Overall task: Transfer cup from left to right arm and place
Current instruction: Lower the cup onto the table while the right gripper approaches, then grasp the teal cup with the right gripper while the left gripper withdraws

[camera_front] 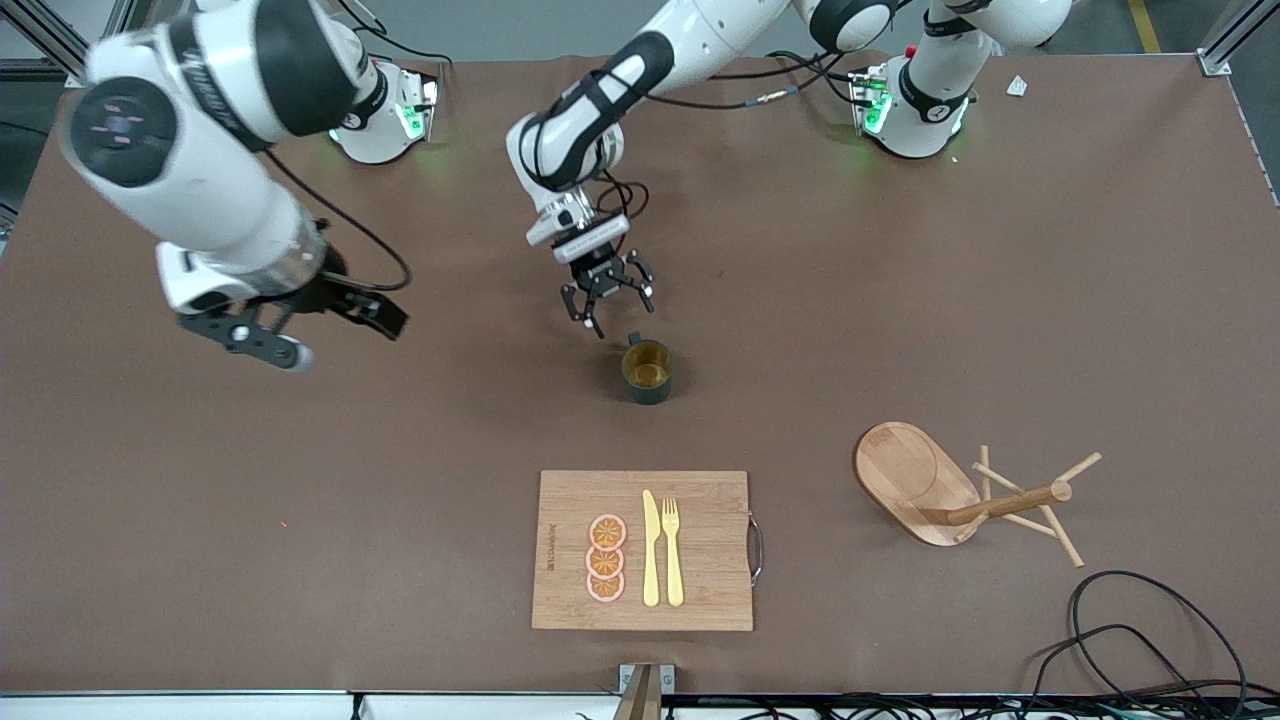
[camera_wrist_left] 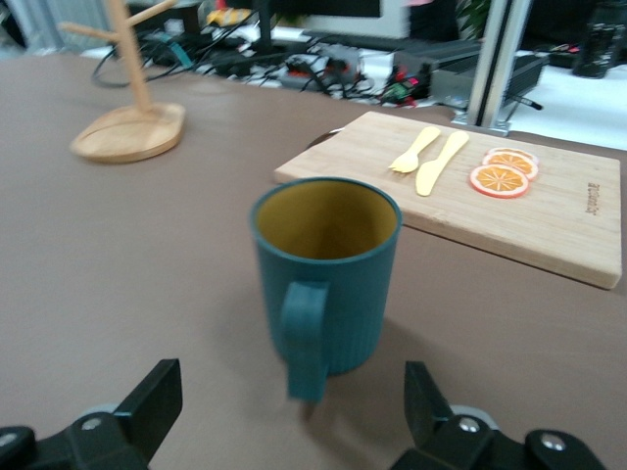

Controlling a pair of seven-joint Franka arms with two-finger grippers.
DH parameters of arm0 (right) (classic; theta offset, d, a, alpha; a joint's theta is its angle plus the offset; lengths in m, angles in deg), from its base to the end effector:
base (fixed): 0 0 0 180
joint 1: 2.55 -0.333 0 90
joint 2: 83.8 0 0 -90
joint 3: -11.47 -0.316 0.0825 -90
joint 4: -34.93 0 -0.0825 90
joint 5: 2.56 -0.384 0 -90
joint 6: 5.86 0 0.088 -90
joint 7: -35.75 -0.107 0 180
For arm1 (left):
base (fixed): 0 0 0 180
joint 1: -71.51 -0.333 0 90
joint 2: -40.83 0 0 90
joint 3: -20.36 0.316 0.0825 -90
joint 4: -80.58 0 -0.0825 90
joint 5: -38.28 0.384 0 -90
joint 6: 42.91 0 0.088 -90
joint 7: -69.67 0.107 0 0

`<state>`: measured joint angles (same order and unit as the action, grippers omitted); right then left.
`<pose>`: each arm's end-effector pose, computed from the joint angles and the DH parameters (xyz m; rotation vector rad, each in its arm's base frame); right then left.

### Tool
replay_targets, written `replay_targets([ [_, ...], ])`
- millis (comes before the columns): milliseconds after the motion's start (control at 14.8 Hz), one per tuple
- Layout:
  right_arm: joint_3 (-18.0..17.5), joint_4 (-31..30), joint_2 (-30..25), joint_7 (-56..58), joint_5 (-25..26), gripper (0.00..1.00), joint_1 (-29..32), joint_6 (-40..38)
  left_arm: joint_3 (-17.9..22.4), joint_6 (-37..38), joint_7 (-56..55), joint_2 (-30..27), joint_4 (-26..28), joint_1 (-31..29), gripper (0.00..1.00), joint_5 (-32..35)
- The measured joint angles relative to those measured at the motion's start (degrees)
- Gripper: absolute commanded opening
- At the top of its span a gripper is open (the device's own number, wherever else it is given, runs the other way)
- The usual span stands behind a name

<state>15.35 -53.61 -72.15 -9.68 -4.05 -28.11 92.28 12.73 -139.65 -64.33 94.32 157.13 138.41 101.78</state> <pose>0.5750 0.2350 0.5293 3.0636 -0.6490 -0.0564 0.2877 -0.6416 0.1685 -2.4210 -0.7200 -1.3937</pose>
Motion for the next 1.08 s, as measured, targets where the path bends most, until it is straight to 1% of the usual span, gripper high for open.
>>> replay_targets([
  [135, 0.02, 0.02, 1.3, -3.54, -0.48, 1.0, -1.42, 2.22, -1.23, 1.89, 0.13, -3.95, 1.02, 0.02, 1.0, -4.84],
  [203, 0.03, 0.02, 1.86, -4.64, -0.75, 1.0, -1.8, 3.13, -1.29, 2.15, 0.23, -6.37, 2.72, -0.07, 1.0, -6.87],
  [406, 0.04, 0.05, 3.37, -7.97, -1.02, 1.0, -2.9, 5.78, -1.33, 0.96, 0.97, -14.75, 11.45, -1.65, 1.0, -11.33],
  [542, 0.04, 0.13, 4.23, -9.67, -1.04, 1.0, -3.59, 6.53, -1.34, -1.54, 3.91, -21.23, 17.77, -4.56, 1.0, -14.86],
  [610, 0.04, 0.16, 4.58, -10.18, -1.04, 1.0, -3.82, 6.67, -1.33, -2.42, 7.01, -24.49, 20.07, -6.69, 1.0, -17.19],
  [745, 0.05, 0.34, 5.13, -10.55, -1.08, 1.0, -4.0, 6.85, -1.28, -3.11, 15.76, -30.22, 22.49, -12.2, 1.0, -21.91],
  [880, 0.07, 0.43, 5.38, -11.48, -1.26, 1.0, -4.11, 7.49, -1.24, -3.58, 26.62, -34.4, 23.1, -19.29, 1.0, -26.25],
  [1084, 0.07, 0.45, 5.74, -13.68, -1.99, 1.0, -5.31, 7.75, -1.16, -5.15, 43.18, -37.96, 22.57, -30.74, 1.0, -32.41],
])
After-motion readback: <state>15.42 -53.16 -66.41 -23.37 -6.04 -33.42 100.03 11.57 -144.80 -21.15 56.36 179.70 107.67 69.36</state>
